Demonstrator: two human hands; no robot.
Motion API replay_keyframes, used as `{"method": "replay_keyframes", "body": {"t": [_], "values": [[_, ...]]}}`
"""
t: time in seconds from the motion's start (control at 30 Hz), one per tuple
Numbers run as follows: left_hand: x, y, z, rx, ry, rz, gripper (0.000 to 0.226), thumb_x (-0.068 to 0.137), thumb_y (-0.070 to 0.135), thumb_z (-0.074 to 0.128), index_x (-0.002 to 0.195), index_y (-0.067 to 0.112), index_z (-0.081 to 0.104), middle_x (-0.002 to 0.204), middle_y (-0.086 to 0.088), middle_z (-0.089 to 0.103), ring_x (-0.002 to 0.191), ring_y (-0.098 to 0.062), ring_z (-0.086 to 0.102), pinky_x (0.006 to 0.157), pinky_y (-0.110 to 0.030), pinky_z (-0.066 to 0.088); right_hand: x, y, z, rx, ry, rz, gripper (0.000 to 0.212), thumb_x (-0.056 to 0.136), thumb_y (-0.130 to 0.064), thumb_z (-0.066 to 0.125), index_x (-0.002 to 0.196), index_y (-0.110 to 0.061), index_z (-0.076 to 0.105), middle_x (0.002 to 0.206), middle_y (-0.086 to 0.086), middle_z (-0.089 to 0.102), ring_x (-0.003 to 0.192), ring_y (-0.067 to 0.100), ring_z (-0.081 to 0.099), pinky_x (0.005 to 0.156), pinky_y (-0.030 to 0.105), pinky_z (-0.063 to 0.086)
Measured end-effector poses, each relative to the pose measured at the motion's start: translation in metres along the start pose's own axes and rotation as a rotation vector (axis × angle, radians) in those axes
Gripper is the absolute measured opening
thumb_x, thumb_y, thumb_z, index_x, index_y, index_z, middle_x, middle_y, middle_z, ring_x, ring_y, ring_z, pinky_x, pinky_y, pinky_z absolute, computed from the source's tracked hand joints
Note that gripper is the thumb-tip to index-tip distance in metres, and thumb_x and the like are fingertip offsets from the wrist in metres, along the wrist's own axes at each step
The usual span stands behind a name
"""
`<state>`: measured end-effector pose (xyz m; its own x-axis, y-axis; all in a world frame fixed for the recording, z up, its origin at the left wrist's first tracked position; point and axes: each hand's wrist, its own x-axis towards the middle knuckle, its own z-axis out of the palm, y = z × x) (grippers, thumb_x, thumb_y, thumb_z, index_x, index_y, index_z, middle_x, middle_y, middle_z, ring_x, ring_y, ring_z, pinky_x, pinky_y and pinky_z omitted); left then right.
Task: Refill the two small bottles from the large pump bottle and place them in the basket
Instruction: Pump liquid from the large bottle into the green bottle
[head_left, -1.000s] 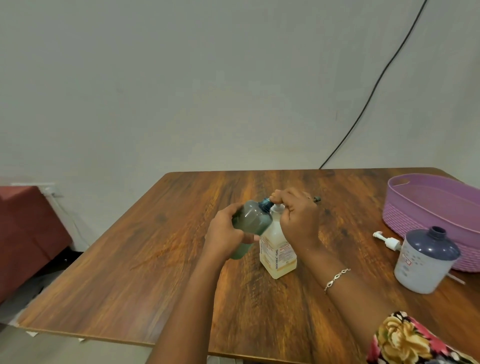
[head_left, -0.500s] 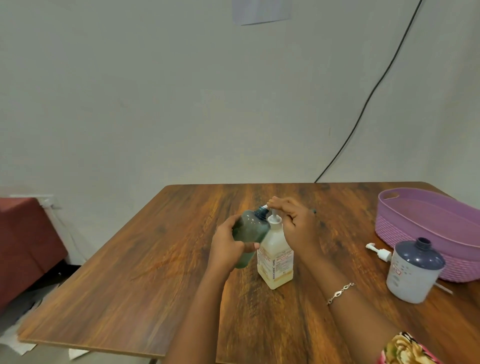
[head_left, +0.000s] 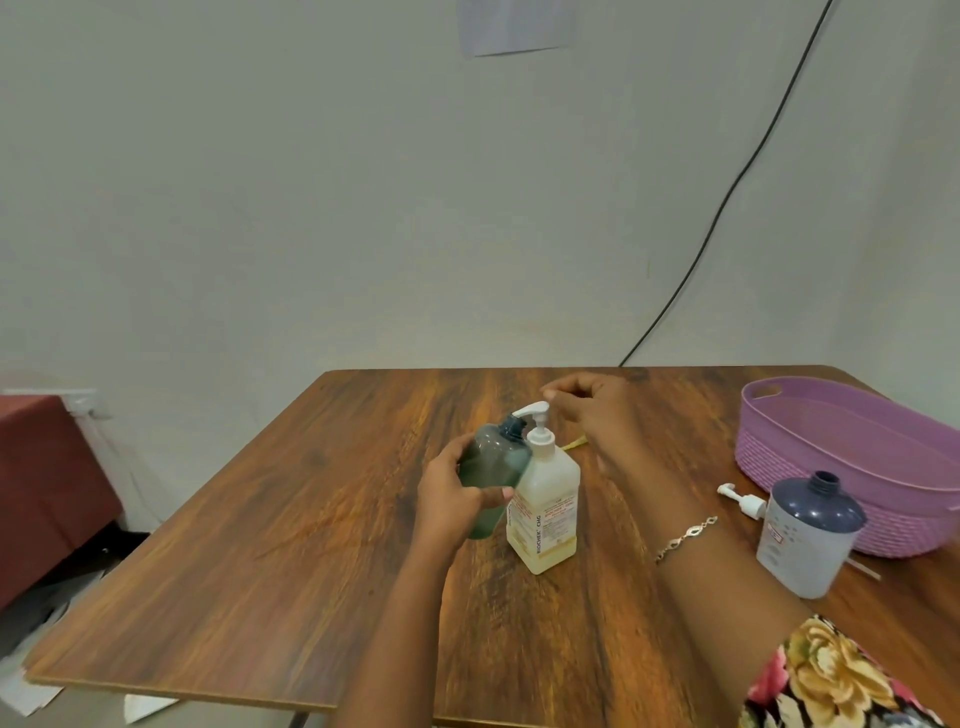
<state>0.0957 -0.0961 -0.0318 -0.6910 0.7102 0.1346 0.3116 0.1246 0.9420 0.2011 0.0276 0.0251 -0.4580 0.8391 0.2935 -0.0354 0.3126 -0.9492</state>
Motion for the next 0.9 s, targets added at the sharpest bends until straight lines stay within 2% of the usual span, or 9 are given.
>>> {"method": "replay_keyframes", "body": {"t": [0.1, 0.2, 0.27, 0.37, 0.47, 0.57, 0.7, 0.8, 0.9], "values": [[0.002, 0.003, 0.001, 0.026, 0.001, 0.0, 0.075, 0.066, 0.007, 0.08, 0.132, 0.019, 0.047, 0.128, 0.0, 0.051, 0.113, -0.021, 0.049, 0.096, -0.043, 0.044, 0.005, -0.005, 0.005, -0.034, -0.015, 0.087, 0.01, 0.078, 0.0, 0.065, 0.073, -0.008, 0.066, 0.078, 0.005, 0.065, 0.08, 0.02, 0.06, 0.076, 0.031, 0.05], [0.003, 0.005, 0.0, 0.044, 0.0, -0.006, 0.077, 0.066, 0.009, 0.081, 0.133, 0.019, 0.046, 0.131, -0.001, 0.049, 0.116, -0.023, 0.048, 0.098, -0.044, 0.044, 0.009, -0.01, 0.008, 0.092, -0.016, 0.226, 0.007, 0.076, 0.006, 0.066, 0.076, -0.001, 0.064, 0.075, 0.008, 0.063, 0.066, 0.018, 0.06, 0.049, 0.018, 0.048], [0.004, 0.006, -0.001, 0.046, -0.006, -0.009, 0.077, 0.066, 0.008, 0.081, 0.134, 0.019, 0.046, 0.131, -0.001, 0.049, 0.116, -0.023, 0.048, 0.098, -0.045, 0.043, 0.014, -0.012, 0.008, 0.103, -0.041, 0.319, 0.007, 0.075, 0.007, 0.067, 0.076, 0.002, 0.063, 0.072, 0.01, 0.063, 0.059, 0.017, 0.058, 0.041, 0.017, 0.045], [0.005, 0.007, -0.002, 0.041, -0.018, -0.01, 0.077, 0.066, 0.006, 0.08, 0.134, 0.017, 0.045, 0.131, -0.002, 0.049, 0.116, -0.023, 0.047, 0.098, -0.044, 0.043, 0.018, -0.014, 0.006, 0.078, -0.107, 0.422, 0.01, 0.075, 0.005, 0.068, 0.07, -0.001, 0.063, 0.067, 0.012, 0.063, 0.055, 0.018, 0.058, 0.042, 0.02, 0.049], [0.007, 0.006, -0.003, 0.065, -0.035, -0.006, 0.078, 0.067, 0.006, 0.079, 0.135, 0.016, 0.044, 0.132, -0.003, 0.048, 0.117, -0.023, 0.047, 0.096, -0.039, 0.042, 0.019, -0.01, 0.007, 0.035, -0.091, 0.381, 0.014, 0.074, 0.008, 0.068, 0.066, -0.002, 0.062, 0.064, 0.011, 0.062, 0.051, 0.015, 0.057, 0.038, 0.017, 0.044], [0.007, 0.003, -0.004, 0.06, -0.052, -0.017, 0.078, 0.067, 0.005, 0.079, 0.136, 0.016, 0.043, 0.132, -0.003, 0.048, 0.111, -0.019, 0.046, 0.087, -0.032, 0.04, 0.016, -0.002, 0.01, 0.026, -0.071, 0.337, 0.012, 0.073, 0.011, 0.066, 0.066, 0.002, 0.061, 0.064, 0.012, 0.061, 0.05, 0.015, 0.056, 0.037, 0.015, 0.044], [0.006, 0.006, -0.005, 0.062, -0.054, -0.023, 0.077, 0.068, 0.005, 0.078, 0.136, 0.015, 0.043, 0.132, -0.004, 0.048, 0.114, -0.021, 0.047, 0.089, -0.035, 0.041, 0.016, -0.003, 0.01, 0.094, -0.066, 0.339, 0.016, 0.074, 0.011, 0.065, 0.064, 0.0, 0.061, 0.062, 0.011, 0.061, 0.041, 0.01, 0.058, 0.038, 0.014, 0.043], [0.008, 0.01, -0.007, 0.072, -0.057, -0.015, 0.078, 0.067, 0.006, 0.079, 0.136, 0.014, 0.044, 0.131, -0.004, 0.05, 0.113, -0.02, 0.048, 0.093, -0.037, 0.043, 0.021, -0.009, 0.007, 0.102, -0.109, 0.377, 0.016, 0.074, 0.008, 0.066, 0.064, -0.003, 0.061, 0.062, 0.01, 0.062, 0.05, 0.014, 0.058, 0.041, 0.018, 0.046], [0.011, 0.01, -0.008, 0.11, -0.049, 0.001, 0.078, 0.065, 0.007, 0.081, 0.135, 0.014, 0.046, 0.129, -0.004, 0.051, 0.113, -0.021, 0.049, 0.096, -0.041, 0.044, 0.02, -0.005, 0.008, 0.075, -0.111, 0.334, 0.016, 0.075, 0.009, 0.066, 0.065, -0.002, 0.059, 0.06, 0.01, 0.06, 0.044, 0.011, 0.056, 0.039, 0.015, 0.045]]}}
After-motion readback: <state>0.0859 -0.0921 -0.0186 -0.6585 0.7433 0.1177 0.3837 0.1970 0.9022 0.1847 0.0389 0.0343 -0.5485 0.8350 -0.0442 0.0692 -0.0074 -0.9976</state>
